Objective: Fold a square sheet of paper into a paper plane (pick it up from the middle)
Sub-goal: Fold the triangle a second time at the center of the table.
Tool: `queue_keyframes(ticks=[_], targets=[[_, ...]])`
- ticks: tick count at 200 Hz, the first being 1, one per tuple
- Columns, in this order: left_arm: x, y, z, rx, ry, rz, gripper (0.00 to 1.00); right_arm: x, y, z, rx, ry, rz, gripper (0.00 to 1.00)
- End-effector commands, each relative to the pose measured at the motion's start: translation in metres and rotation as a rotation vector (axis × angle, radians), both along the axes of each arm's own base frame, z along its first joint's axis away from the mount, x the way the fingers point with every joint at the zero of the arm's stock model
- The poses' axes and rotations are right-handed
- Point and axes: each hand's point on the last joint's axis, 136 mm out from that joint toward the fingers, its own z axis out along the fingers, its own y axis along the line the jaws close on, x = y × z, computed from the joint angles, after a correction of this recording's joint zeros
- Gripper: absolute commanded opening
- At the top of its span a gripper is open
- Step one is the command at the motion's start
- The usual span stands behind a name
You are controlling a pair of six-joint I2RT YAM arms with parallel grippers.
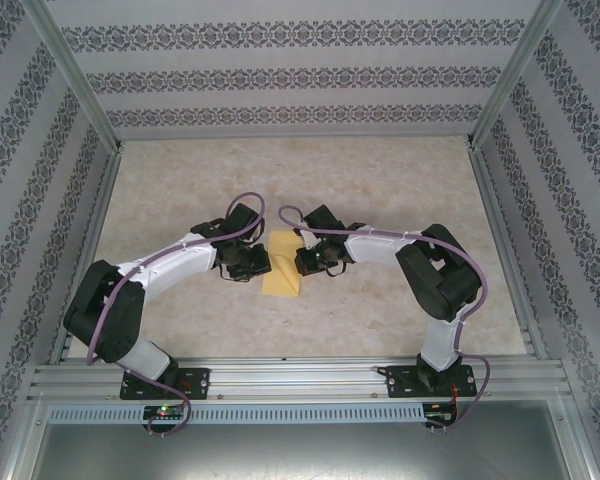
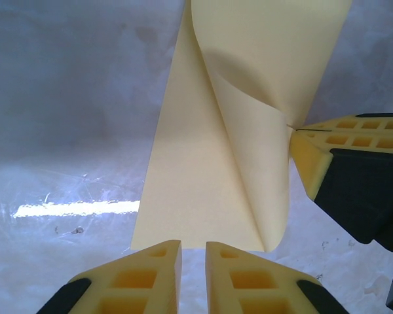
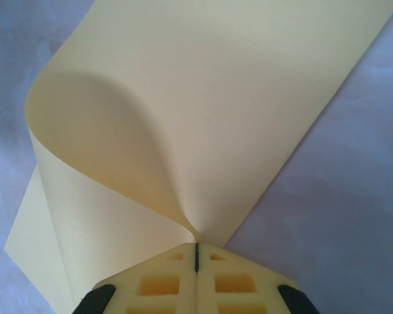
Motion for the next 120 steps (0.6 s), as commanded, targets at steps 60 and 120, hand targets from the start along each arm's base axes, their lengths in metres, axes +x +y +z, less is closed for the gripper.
queue_keyframes(ticks=[60,120], targets=[[-0.0011,0.0055,0.0009,0.014,-0.028,0.022,0.18,-0.0061,-0.0075,-0.0191,-0.048,0.041,0.0,0.06],[-0.0009,0.0059,0.0027,0.005,-0.038,0.027,0.18,-0.0055,-0.0068,-0.0189,-0.048,0.041,0.0,0.06]])
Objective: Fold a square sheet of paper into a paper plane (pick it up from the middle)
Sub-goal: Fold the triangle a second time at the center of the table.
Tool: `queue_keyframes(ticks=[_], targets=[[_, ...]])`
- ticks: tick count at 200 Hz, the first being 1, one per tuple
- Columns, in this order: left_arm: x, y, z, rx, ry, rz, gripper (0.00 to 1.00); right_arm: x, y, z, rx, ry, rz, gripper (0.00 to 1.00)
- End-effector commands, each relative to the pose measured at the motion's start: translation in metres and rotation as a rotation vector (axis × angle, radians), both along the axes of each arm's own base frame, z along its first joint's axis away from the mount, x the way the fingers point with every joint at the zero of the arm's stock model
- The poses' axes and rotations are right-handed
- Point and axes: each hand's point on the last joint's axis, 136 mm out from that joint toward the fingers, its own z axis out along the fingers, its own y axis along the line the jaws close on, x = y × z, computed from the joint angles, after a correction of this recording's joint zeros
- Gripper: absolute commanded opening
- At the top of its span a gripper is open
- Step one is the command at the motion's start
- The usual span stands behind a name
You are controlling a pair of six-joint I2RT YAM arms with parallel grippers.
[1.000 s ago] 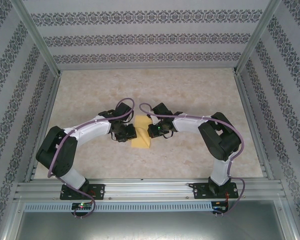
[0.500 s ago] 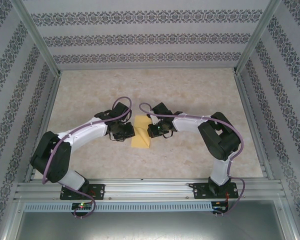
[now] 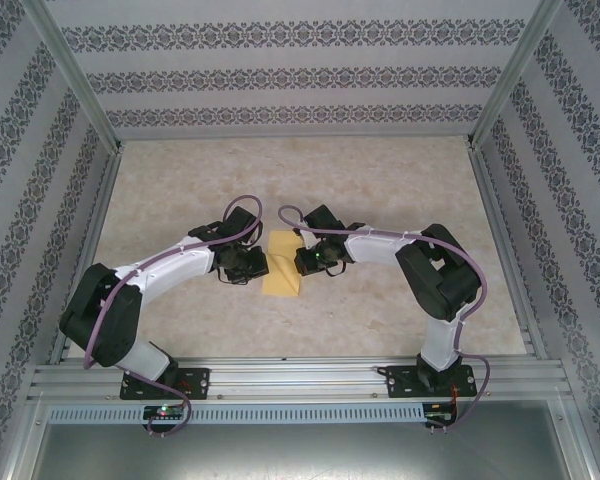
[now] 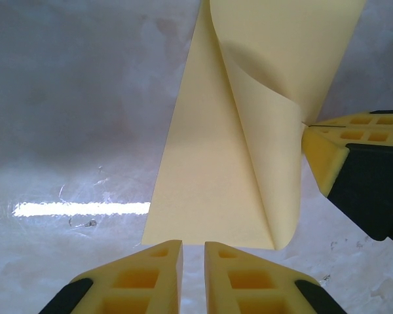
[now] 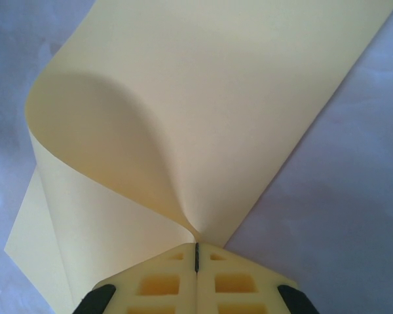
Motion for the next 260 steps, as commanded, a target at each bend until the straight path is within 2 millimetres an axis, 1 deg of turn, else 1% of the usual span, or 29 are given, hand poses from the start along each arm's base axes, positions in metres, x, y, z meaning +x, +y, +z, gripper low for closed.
queue_keyframes(ticks=[1,37,67,85,108,155,197,242,260], targets=[[0.004,0.001,0.006,-0.001,-0.041,0.012,0.18,-0.006,-0.008,-0.019,-0.049,0.043,-0.001,0.06],[0.007,0.0,0.01,-0.007,-0.05,0.014,0.17,-0.005,-0.008,-0.019,-0.052,0.035,-0.002,0.06],[0.004,0.002,0.006,0.002,-0.039,0.019,0.17,-0.005,-0.01,-0.018,-0.056,0.031,-0.008,0.06],[0.003,-0.003,-0.001,-0.018,-0.015,0.001,0.17,-0.005,-0.009,-0.017,-0.054,0.036,-0.008,0.06],[0.003,-0.015,-0.007,-0.071,0.006,-0.021,0.17,-0.006,-0.01,-0.016,-0.052,0.037,-0.008,0.06],[0.004,-0.029,-0.025,-0.105,0.059,-0.056,0.17,-0.006,-0.009,-0.015,-0.05,0.037,-0.007,0.06],[0.0,-0.022,-0.044,-0.055,0.105,-0.036,0.16,-0.005,-0.004,-0.011,-0.026,0.038,-0.002,0.06],[-0.008,-0.014,-0.061,-0.012,0.148,-0.03,0.13,0.0,0.002,0.008,0.008,0.012,0.008,0.06],[-0.01,-0.01,-0.065,0.007,0.157,-0.026,0.13,0.001,0.004,0.011,0.007,0.007,0.015,0.06]])
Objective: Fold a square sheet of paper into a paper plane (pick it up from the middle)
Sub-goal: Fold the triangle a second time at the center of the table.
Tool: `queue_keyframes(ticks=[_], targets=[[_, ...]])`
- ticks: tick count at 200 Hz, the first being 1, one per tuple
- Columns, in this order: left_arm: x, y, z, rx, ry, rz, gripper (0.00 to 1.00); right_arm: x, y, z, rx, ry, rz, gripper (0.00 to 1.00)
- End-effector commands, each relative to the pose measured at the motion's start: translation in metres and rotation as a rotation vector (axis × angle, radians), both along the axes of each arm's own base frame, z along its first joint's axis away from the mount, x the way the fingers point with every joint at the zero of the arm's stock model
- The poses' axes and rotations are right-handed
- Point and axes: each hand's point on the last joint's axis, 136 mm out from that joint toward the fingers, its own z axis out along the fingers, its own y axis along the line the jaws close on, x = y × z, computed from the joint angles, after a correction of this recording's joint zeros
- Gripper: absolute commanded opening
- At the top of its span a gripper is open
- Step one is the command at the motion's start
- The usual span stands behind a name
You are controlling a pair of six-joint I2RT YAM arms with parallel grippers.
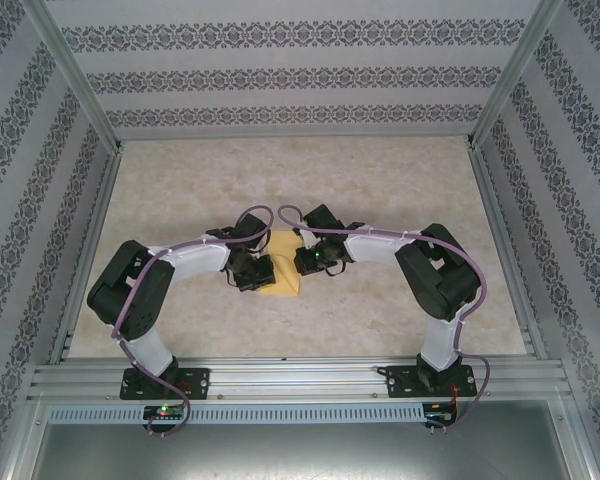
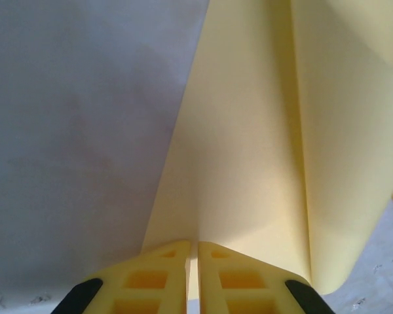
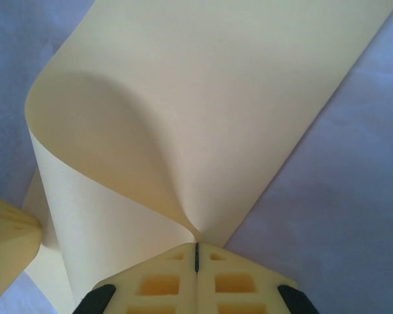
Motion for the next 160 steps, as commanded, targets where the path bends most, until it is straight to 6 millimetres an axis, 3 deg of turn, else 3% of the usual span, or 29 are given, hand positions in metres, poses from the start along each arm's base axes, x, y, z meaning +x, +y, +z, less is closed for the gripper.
queue_keyframes(ticks=[1,75,160], targets=[[-0.005,0.007,-0.013,0.043,0.02,0.005,0.13,0.001,0.002,0.009,0.002,0.002,0.012,0.06],[-0.006,0.012,-0.016,0.075,0.027,0.0,0.13,0.004,0.005,0.01,0.013,-0.004,0.021,0.06],[-0.007,0.014,-0.016,0.08,0.024,-0.002,0.13,0.0,-0.004,-0.016,-0.042,0.041,0.01,0.06]])
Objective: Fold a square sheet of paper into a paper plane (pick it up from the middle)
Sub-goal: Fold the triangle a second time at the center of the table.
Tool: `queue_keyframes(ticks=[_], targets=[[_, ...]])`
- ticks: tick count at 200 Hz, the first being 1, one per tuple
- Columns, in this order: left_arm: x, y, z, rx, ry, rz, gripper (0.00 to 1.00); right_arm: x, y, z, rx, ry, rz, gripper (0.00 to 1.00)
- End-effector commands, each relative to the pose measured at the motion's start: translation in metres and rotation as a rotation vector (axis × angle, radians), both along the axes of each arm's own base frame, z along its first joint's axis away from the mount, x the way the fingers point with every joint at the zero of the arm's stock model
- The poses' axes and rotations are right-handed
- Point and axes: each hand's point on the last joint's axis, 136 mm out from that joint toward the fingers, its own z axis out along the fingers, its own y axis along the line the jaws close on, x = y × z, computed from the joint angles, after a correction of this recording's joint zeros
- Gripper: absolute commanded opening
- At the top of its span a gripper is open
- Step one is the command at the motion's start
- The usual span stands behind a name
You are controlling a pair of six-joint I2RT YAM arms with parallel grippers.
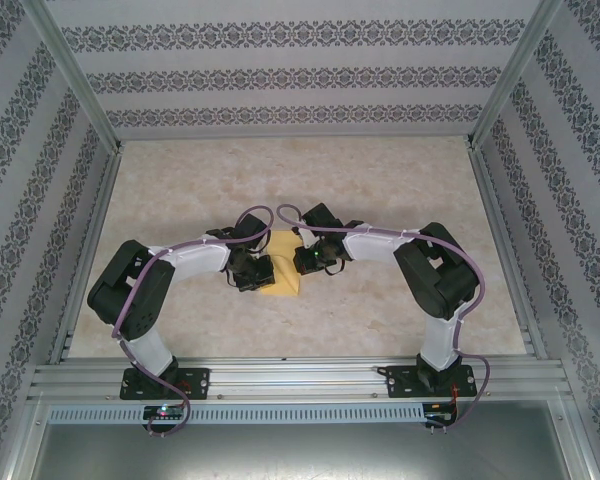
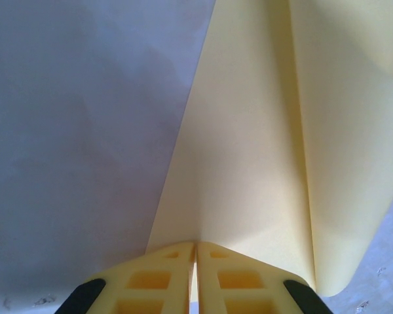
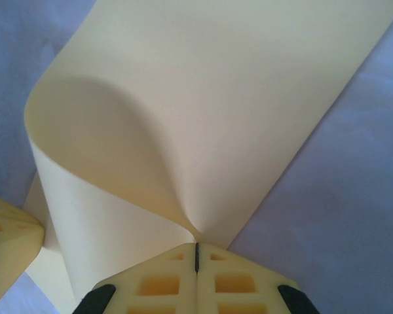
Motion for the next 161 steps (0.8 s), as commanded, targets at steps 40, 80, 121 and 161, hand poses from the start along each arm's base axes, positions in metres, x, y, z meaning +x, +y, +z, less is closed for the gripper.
queue_keyframes(ticks=[40,80,121,161], targets=[[-0.006,0.011,-0.009,0.06,0.005,-0.002,0.13,-0.003,-0.01,-0.015,-0.044,0.024,-0.009,0.06],[-0.005,0.011,-0.007,0.057,-0.001,-0.001,0.13,-0.003,-0.01,-0.014,-0.044,0.022,-0.007,0.06],[0.003,0.004,0.013,0.005,-0.07,0.0,0.12,-0.004,-0.011,-0.013,-0.042,0.016,-0.012,0.05],[0.023,-0.007,0.042,-0.146,-0.166,0.056,0.03,-0.004,-0.01,-0.016,-0.046,0.026,-0.008,0.05]])
